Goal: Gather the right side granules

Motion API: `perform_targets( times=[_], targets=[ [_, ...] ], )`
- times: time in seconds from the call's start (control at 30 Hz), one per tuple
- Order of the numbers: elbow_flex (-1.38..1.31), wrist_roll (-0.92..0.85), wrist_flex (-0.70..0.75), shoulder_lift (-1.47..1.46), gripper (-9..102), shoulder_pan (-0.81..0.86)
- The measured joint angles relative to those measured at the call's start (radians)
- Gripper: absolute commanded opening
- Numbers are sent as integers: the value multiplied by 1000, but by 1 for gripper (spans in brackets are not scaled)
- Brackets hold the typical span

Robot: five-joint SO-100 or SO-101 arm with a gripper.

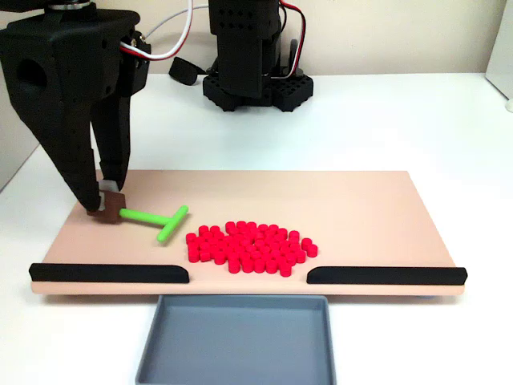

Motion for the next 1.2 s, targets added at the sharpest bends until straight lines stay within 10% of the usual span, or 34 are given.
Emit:
perform_targets(
  times=[1.2],
  targets=[
    [-48,0,-3,-63,0,-46]
  ],
)
